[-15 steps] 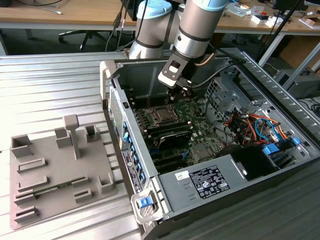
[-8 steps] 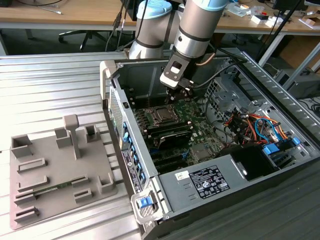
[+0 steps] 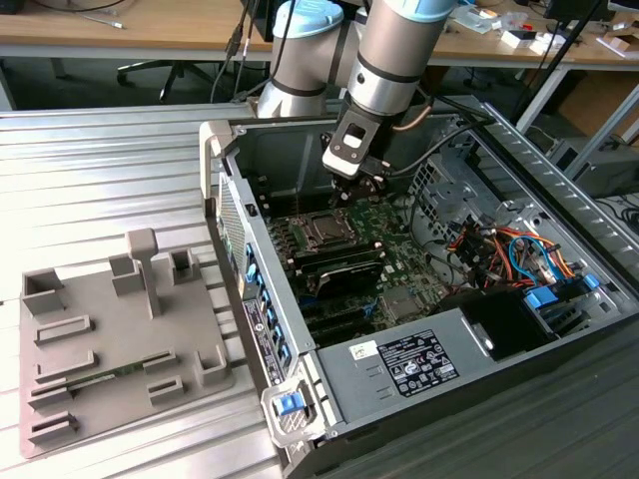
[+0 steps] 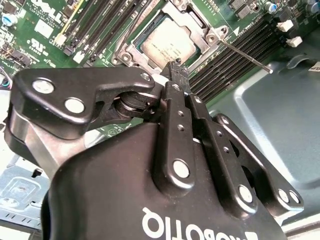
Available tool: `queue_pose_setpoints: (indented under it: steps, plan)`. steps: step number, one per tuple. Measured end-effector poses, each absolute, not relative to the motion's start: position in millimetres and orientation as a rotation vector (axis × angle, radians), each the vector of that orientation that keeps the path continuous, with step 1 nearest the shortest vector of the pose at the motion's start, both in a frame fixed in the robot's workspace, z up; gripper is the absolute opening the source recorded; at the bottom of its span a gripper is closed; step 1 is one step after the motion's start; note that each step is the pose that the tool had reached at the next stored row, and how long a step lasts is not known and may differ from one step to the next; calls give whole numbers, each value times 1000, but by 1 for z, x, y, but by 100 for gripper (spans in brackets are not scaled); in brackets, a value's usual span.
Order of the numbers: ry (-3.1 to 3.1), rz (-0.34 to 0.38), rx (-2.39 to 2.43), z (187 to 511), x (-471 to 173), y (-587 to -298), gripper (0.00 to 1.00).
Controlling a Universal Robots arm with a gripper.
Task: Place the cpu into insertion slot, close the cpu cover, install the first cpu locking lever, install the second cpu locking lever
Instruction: 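Install the first cpu locking lever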
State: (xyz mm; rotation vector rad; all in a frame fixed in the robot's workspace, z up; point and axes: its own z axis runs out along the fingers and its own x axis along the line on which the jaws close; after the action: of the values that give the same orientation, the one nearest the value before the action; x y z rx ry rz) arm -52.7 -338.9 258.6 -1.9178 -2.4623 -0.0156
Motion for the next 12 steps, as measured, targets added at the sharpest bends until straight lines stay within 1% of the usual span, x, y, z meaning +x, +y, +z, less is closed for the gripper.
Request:
queue_pose_setpoints:
  steps: [12]
  plan:
    - [-2524,-14,-1836,259,-53,-339,11]
